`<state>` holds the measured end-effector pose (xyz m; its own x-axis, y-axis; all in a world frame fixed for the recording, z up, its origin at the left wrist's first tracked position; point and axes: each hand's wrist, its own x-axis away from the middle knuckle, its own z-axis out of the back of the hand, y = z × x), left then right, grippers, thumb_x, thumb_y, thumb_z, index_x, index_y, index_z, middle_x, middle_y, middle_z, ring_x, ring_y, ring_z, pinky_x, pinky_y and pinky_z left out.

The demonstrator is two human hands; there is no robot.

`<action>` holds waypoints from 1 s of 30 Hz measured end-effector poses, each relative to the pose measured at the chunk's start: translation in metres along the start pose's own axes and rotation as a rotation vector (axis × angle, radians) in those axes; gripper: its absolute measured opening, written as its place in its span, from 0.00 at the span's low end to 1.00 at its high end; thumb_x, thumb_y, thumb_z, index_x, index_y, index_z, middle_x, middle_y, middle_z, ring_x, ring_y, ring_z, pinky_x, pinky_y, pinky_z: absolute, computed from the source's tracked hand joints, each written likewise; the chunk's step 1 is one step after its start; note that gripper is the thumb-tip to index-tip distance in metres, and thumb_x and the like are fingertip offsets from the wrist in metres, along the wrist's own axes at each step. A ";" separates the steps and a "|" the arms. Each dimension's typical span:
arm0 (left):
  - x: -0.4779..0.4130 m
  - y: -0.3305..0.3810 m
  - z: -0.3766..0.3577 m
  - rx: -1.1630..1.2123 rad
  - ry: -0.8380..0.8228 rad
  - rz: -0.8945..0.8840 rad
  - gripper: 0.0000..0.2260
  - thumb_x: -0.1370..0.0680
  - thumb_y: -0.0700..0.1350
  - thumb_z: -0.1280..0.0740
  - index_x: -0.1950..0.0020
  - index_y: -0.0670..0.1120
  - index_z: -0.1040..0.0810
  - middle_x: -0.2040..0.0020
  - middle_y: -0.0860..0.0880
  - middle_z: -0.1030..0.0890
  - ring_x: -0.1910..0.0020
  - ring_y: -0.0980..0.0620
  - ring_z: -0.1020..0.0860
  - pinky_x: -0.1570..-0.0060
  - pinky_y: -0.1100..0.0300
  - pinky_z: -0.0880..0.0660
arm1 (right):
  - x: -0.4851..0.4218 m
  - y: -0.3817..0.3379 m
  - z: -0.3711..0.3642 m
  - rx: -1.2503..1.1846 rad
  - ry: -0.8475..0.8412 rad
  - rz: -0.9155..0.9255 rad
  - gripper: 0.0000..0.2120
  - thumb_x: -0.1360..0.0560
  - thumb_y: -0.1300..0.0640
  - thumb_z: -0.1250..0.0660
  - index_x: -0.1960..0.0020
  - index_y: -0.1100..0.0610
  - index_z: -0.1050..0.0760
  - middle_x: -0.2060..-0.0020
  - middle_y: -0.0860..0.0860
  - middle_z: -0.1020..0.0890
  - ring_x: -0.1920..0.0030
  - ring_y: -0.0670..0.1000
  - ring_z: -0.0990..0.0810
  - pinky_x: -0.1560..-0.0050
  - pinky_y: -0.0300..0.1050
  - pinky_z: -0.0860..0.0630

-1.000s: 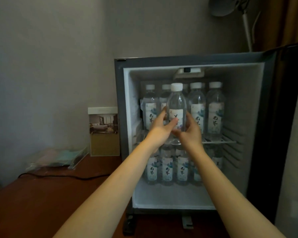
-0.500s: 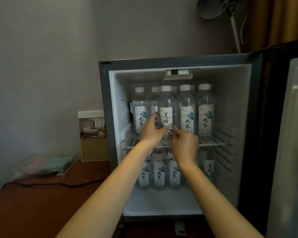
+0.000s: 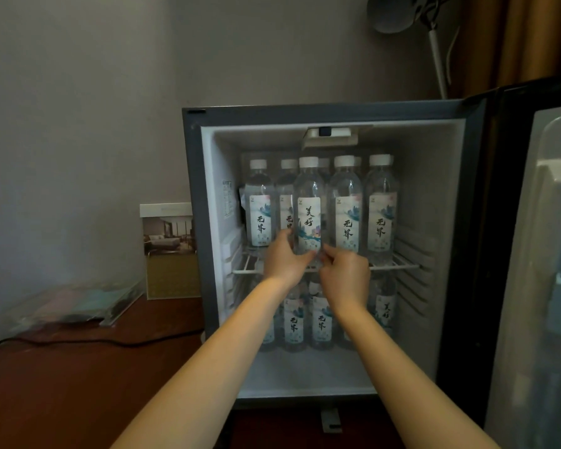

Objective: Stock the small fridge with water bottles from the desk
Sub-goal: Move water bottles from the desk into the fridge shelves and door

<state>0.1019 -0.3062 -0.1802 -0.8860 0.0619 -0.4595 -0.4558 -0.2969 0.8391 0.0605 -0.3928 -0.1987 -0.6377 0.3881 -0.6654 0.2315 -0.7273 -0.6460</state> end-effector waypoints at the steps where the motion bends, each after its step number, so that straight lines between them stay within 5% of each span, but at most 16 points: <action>1: 0.002 -0.001 0.000 -0.014 -0.007 0.003 0.25 0.28 0.43 0.28 0.33 0.45 0.32 0.37 0.47 0.24 0.39 0.49 0.25 0.40 0.55 0.28 | 0.001 0.001 0.001 0.004 -0.012 -0.001 0.14 0.25 0.66 0.38 0.44 0.59 0.20 0.53 0.58 0.16 0.55 0.57 0.18 0.56 0.45 0.22; 8: 0.029 -0.013 0.010 0.033 0.006 -0.018 0.16 0.25 0.35 0.33 0.38 0.44 0.28 0.43 0.49 0.24 0.47 0.54 0.25 0.48 0.64 0.28 | 0.017 0.003 0.004 -0.027 0.000 0.022 0.10 0.27 0.66 0.37 0.52 0.63 0.18 0.58 0.61 0.16 0.56 0.61 0.19 0.55 0.53 0.22; 15: 0.081 -0.056 0.046 0.127 -0.102 0.016 0.11 0.24 0.33 0.35 0.55 0.50 0.24 0.59 0.51 0.22 0.57 0.54 0.23 0.57 0.66 0.26 | 0.052 -0.008 -0.006 -0.084 -0.167 0.004 0.09 0.26 0.65 0.35 0.51 0.61 0.17 0.57 0.57 0.15 0.55 0.54 0.18 0.56 0.42 0.26; 20: 0.132 -0.097 0.093 0.139 -0.141 0.170 0.07 0.23 0.36 0.35 0.53 0.48 0.22 0.58 0.47 0.20 0.62 0.53 0.20 0.60 0.64 0.23 | 0.088 -0.011 -0.036 -0.152 -0.398 -0.081 0.08 0.27 0.61 0.33 0.49 0.59 0.18 0.57 0.56 0.15 0.54 0.55 0.17 0.49 0.52 0.21; 25: 0.160 -0.132 0.143 0.101 -0.057 0.303 0.07 0.23 0.37 0.35 0.53 0.48 0.21 0.57 0.47 0.19 0.60 0.53 0.19 0.57 0.60 0.23 | 0.131 -0.024 -0.069 -0.247 -0.790 -0.184 0.07 0.23 0.63 0.37 0.48 0.63 0.22 0.65 0.55 0.20 0.71 0.46 0.22 0.69 0.33 0.25; 30: 0.161 -0.156 0.179 0.121 0.040 0.372 0.07 0.22 0.36 0.37 0.51 0.45 0.21 0.58 0.48 0.20 0.61 0.53 0.21 0.58 0.62 0.24 | 0.159 -0.046 -0.107 -0.231 -0.975 -0.114 0.07 0.23 0.60 0.37 0.50 0.58 0.21 0.66 0.51 0.20 0.68 0.49 0.21 0.67 0.37 0.25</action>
<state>0.0156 -0.0797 -0.3327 -0.9897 -0.0662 -0.1268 -0.1133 -0.1780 0.9775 0.0270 -0.2365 -0.3151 -0.9637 -0.2587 -0.0654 0.2020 -0.5472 -0.8122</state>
